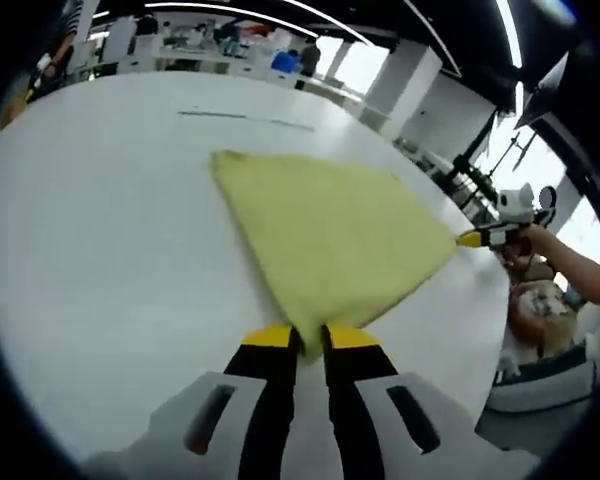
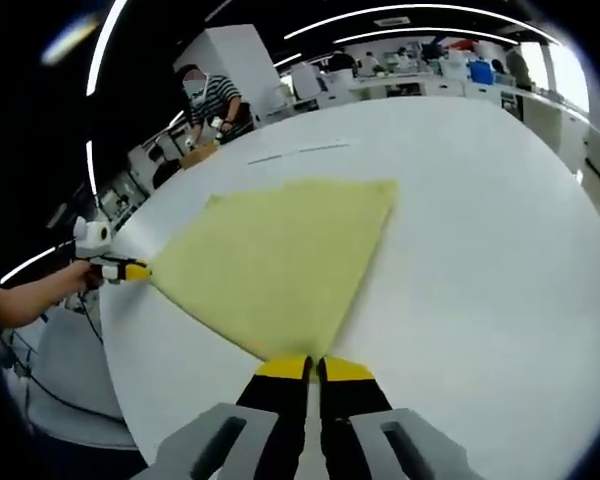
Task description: Fold the garment on the visible template until the final outline fits inside the template.
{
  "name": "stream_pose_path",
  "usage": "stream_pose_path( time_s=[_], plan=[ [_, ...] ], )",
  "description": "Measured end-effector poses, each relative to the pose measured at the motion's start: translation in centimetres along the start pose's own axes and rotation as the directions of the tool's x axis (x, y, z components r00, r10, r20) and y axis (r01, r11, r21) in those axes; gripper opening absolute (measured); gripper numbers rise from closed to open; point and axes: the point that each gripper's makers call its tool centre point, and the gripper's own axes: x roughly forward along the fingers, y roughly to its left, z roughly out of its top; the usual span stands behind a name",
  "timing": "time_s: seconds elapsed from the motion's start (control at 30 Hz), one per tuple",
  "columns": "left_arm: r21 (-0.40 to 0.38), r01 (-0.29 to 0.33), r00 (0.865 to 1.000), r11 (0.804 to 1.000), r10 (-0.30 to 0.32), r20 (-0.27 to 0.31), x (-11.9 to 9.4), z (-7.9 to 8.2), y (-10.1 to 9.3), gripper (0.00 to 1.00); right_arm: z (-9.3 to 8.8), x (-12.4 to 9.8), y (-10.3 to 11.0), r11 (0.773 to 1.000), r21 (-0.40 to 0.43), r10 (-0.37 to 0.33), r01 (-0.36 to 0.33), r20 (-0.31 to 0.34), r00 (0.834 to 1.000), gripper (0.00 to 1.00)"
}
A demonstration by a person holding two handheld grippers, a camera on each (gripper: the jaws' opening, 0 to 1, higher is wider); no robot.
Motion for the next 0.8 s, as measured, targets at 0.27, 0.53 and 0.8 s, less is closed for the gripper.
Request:
stream_pose_path(
  time_s=[0.27,0.53,0.8],
  plan=[
    [0.028,-0.006,1.0,1.0,0.006,0.002,-0.3,-0.3,-0.1,0.0,-0.2,-0.1,0.0,1.0,-0.019,-0.003,0.003,0.002,1.0,0.0],
    [0.025,-0.007,1.0,1.0,0.007,-0.015,-0.5,-0.8,-0.3,0.0,-0.7,-0.4,0.1,0.999,-0.042,-0.002,0.001,-0.007,1.0,0.0],
    [0.047,-0.022,0.999,0.999,0.023,-0.026,-1.0,-1.3,-0.6,0.0,-1.4,-0.7,0.6,0.998,-0.055,0.003,-0.004,-0.016,1.0,0.0]
  ],
)
